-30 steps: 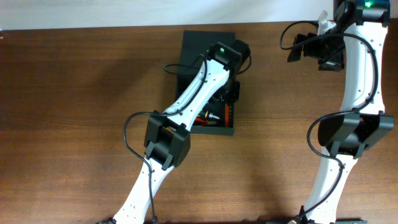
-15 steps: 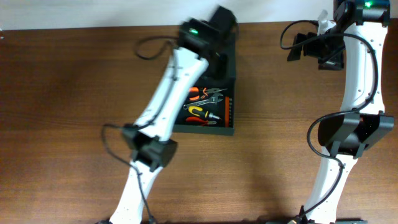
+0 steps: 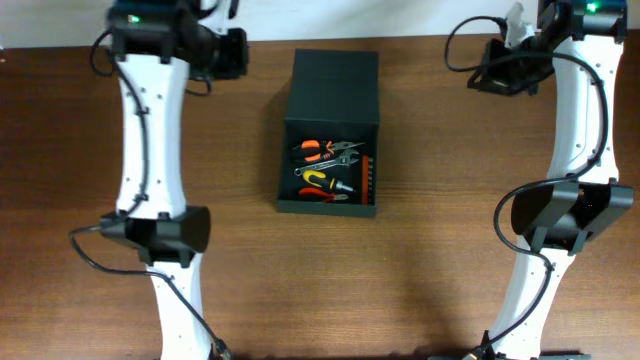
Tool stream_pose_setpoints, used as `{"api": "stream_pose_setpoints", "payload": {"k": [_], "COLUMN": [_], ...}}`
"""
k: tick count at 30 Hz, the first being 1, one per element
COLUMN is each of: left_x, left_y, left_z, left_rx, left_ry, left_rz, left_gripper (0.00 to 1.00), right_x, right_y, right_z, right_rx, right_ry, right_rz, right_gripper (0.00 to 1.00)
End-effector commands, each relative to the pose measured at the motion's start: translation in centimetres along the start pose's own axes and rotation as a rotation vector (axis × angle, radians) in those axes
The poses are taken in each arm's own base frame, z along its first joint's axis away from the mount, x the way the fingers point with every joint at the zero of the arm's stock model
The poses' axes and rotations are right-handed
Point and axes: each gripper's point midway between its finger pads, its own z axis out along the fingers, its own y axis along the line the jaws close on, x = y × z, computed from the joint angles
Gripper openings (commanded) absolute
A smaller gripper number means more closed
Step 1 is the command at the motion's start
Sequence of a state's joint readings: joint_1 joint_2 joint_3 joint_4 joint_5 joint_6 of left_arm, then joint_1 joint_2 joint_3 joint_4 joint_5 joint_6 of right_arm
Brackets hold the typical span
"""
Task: Pack container
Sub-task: 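Grip the box lid's far edge with both grippers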
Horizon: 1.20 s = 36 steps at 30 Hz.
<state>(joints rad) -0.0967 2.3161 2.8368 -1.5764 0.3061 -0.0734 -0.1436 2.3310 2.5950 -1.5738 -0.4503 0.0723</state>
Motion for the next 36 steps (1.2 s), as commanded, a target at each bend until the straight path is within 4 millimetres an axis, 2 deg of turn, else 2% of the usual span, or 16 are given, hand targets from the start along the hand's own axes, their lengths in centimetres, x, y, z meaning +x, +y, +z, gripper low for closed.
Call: {"api": "stream_pose_setpoints", "payload": {"k": [1, 4, 7, 12, 17, 22, 27, 31, 36], "left_x": [-0.6, -1.7, -1.5, 1.0, 3.5, 4.4, 5.1, 5.1, 5.8], "left_y": [-1.3, -1.2, -0.1, 1.0, 2.3, 4.0, 5.2, 4.9, 4.9], "left_z": [2.4, 4.3, 8.0, 15.0, 19.8, 21.9, 23.1, 23.3, 24.0], "left_rx": [0.316, 0.479, 0.543, 0.677, 0.777, 0.746, 0.658, 0.652, 0.603], "left_ry": [0.006, -0.025, 0.000, 0.099, 0.164, 0.179, 0.198, 0.200, 0.237], "left_rz": [0.079, 0.084, 0.053, -0.040, -0.131, -0.154, -0.143, -0.134, -0.154], "left_gripper": [0.02, 0.02, 0.02, 0.02, 0.02, 0.02, 0.02, 0.02, 0.02], "right_x": [-0.1, -0.6, -1.2, -1.1, 0.1, 1.5, 2.9, 3.6, 3.3], "right_y": [2.3, 3.3, 3.5, 3.2, 3.2, 3.4, 3.1, 3.2, 4.2], "right_z": [1.6, 3.0, 4.7, 7.8, 11.2, 14.6, 17.9, 19.5, 20.3], "right_rx": [-0.181, -0.270, -0.309, -0.327, -0.354, -0.354, -0.349, -0.349, -0.357], "right_ry": [0.034, 0.044, 0.057, 0.103, 0.182, 0.254, 0.318, 0.345, 0.321], "right_rz": [0.008, 0.004, 0.060, 0.083, 0.111, 0.112, 0.127, 0.128, 0.082], "right_gripper": [0.04, 0.04, 0.04, 0.04, 0.04, 0.04, 0.04, 0.04, 0.04]}}
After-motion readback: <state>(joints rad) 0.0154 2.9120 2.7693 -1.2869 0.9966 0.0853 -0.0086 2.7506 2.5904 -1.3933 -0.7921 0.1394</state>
